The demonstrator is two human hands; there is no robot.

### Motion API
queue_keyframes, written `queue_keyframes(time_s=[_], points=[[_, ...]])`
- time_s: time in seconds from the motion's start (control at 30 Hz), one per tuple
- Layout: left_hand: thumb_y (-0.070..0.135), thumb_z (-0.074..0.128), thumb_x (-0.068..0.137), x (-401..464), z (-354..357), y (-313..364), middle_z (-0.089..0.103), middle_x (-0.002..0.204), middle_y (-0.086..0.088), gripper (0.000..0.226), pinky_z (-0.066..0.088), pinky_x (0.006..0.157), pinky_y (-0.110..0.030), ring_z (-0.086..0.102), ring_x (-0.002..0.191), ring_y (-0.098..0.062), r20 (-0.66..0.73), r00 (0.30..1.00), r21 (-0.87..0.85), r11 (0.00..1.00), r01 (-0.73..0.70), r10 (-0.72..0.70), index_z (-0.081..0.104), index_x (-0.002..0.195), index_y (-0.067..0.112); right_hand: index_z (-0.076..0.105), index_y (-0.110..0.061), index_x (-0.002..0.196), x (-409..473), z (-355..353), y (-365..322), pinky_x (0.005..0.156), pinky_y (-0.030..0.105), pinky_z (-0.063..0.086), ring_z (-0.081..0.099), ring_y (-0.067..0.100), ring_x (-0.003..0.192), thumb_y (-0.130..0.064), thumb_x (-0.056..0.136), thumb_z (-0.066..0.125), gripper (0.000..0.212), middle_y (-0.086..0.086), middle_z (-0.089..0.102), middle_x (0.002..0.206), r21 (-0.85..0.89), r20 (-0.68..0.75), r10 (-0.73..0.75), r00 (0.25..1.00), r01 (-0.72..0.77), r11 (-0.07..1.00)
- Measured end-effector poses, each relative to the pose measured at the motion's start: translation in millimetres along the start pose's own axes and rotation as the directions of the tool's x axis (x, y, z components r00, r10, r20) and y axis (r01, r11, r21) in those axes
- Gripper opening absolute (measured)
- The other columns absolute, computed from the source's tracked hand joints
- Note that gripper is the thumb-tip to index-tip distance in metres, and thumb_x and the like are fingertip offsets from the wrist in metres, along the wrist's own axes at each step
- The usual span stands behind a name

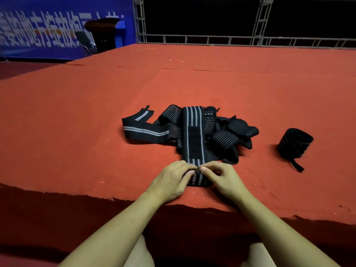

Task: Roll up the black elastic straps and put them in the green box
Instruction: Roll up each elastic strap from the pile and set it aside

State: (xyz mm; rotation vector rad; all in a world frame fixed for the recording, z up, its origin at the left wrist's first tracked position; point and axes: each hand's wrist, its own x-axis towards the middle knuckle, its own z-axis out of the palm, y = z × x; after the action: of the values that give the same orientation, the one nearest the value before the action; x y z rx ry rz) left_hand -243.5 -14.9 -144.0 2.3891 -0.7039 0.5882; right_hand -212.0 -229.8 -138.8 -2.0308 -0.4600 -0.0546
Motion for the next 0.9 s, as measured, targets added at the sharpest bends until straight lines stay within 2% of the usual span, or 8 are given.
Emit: queue_keyframes(time_s=[0.07, 0.17, 0.33, 0.5, 0.6, 0.67, 0.77, 0.9], points=[[0.023, 0.054, 0.104, 0, -3, 3, 0.069, 0.11, 0.004, 0.022, 0.048, 0.093, -0.025, 0.061, 0.102, -0.011, 0.03, 0.999, -0.016, 0.999, 0.04, -0.04, 0.06, 0.125, 0.021, 0.073, -0.026, 0.086, 0, 3, 1, 0.073, 0.03, 0.051, 0.063, 0.004, 0.072, -0.033, 0.092, 0.076, 0.009, -0.004, 0.073, 0.079, -0.018, -0.045, 0.015, 0.999, -0.016, 1.0], [0.035, 0.053, 0.102, -1, -4, 5, 0.066, 0.107, 0.008, 0.021, 0.05, 0.091, -0.033, 0.059, 0.099, -0.01, 0.068, 0.996, -0.003, 0.999, 0.05, -0.05, 0.061, 0.117, 0.023, 0.072, -0.023, 0.08, 1, 4, 0, 0.071, 0.031, 0.05, 0.062, 0.002, 0.068, -0.035, 0.09, 0.078, 0.016, -0.004, 0.073, 0.076, -0.02, -0.046, 0.055, 0.997, -0.056, 0.998], [0.061, 0.065, 0.086, 1, -7, 4, 0.051, 0.102, 0.018, 0.044, 0.044, 0.089, -0.027, 0.047, 0.094, -0.005, 0.138, 0.989, 0.094, 0.994, 0.048, -0.061, 0.052, 0.116, 0.031, 0.071, -0.025, 0.081, 1, 4, -3, 0.064, 0.022, 0.045, 0.059, -0.001, 0.065, -0.038, 0.093, 0.073, 0.018, -0.011, 0.07, 0.071, -0.117, -0.046, 0.032, 0.998, -0.037, 0.992], [0.063, 0.063, 0.086, 4, -6, 3, 0.044, 0.109, 0.018, 0.046, 0.038, 0.092, -0.023, 0.04, 0.098, -0.002, 0.159, 0.986, 0.127, 0.992, 0.029, -0.049, 0.05, 0.115, 0.03, 0.064, -0.029, 0.082, 0, 1, -2, 0.069, 0.034, 0.047, 0.059, 0.011, 0.07, -0.04, 0.101, 0.06, 0.023, -0.003, 0.065, 0.072, -0.253, 0.037, -0.018, 0.999, 0.027, 0.967], [0.063, 0.061, 0.088, 3, -5, 0, 0.048, 0.11, 0.016, 0.044, 0.041, 0.094, -0.027, 0.043, 0.099, -0.005, 0.149, 0.988, 0.127, 0.992, 0.023, -0.042, 0.054, 0.114, 0.028, 0.059, -0.026, 0.083, 1, -5, -2, 0.073, 0.033, 0.043, 0.054, 0.009, 0.079, -0.043, 0.104, 0.05, 0.029, -0.007, 0.058, 0.077, -0.369, 0.134, -0.117, 0.984, 0.159, 0.916], [0.064, 0.058, 0.09, 4, -3, -1, 0.049, 0.11, 0.017, 0.043, 0.041, 0.095, -0.027, 0.044, 0.1, -0.004, 0.145, 0.988, 0.126, 0.991, 0.035, -0.054, 0.055, 0.114, 0.028, 0.064, -0.029, 0.089, 1, -8, 2, 0.083, 0.029, 0.041, 0.05, 0.007, 0.09, -0.049, 0.104, 0.043, 0.033, -0.012, 0.054, 0.088, -0.395, 0.16, -0.154, 0.975, 0.206, 0.895], [0.064, 0.052, 0.094, 5, -1, -1, 0.049, 0.109, 0.017, 0.042, 0.041, 0.096, -0.026, 0.043, 0.1, -0.002, 0.147, 0.986, 0.115, 0.991, 0.068, -0.085, 0.057, 0.115, 0.028, 0.069, -0.038, 0.096, -4, -9, 8, 0.092, 0.021, 0.04, 0.049, 0.005, 0.103, -0.059, 0.102, 0.039, 0.037, -0.017, 0.049, 0.1, -0.357, 0.116, -0.15, 0.982, 0.182, 0.916], [0.066, 0.041, 0.099, 7, 0, -2, 0.051, 0.11, 0.017, 0.046, 0.044, 0.098, -0.031, 0.048, 0.104, -0.005, 0.162, 0.978, 0.087, 0.989, 0.122, -0.135, 0.059, 0.118, 0.028, 0.069, -0.029, 0.124, -10, -8, 4, 0.099, 0.018, 0.038, 0.05, 0.005, 0.111, -0.061, 0.097, 0.044, 0.049, -0.019, 0.049, 0.111, -0.369, 0.133, -0.183, 0.974, 0.22, 0.903]])
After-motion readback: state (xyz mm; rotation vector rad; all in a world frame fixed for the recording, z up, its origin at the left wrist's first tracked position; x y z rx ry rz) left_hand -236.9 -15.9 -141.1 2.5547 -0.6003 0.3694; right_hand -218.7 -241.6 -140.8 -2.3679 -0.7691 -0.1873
